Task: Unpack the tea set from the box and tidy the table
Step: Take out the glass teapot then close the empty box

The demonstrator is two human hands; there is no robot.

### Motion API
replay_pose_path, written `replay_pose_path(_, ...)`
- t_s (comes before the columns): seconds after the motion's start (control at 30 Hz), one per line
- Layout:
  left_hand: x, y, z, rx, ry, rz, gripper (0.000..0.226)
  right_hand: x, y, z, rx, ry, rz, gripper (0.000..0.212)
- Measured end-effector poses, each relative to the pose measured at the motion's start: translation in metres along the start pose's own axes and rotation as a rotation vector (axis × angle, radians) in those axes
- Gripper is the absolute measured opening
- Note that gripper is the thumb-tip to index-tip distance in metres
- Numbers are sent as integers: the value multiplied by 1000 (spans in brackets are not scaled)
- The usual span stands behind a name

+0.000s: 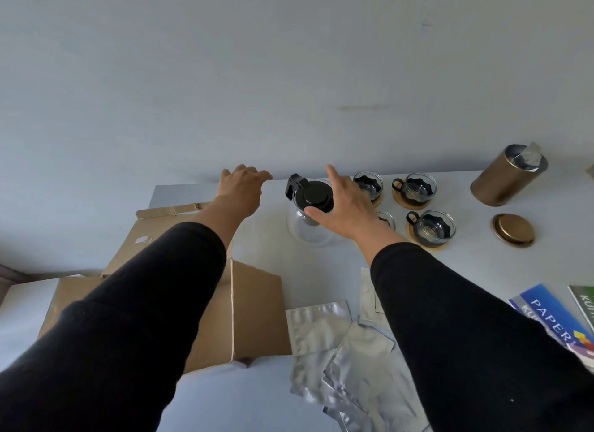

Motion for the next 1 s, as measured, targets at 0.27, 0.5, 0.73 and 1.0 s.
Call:
replay_pose_path(0.27, 55, -22, 98, -80, -27, 8, 41, 74, 19, 79, -1, 87, 35, 53)
replay_pose_path(0.5, 137, -2, 227, -133, -254, 123, 44, 148, 79, 165, 178, 204, 50, 49)
replay_pose_path(0.73, 186, 36, 299, -66, -533, 319, 75, 172, 106, 212, 98, 413, 61, 44)
replay_pose_path(1.0, 179, 45, 312, -118, -454, 611, 79, 182, 113, 222, 65, 457, -255, 49)
Point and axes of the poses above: each hand's wrist, its own z-axis away from the middle knuckle, its own y-axis out of the palm, x = y × z, the point moved 4 cm from there along -z, towards the middle knuckle, and after that the axes turned 3 degrees about x, right-handed, at the moved point
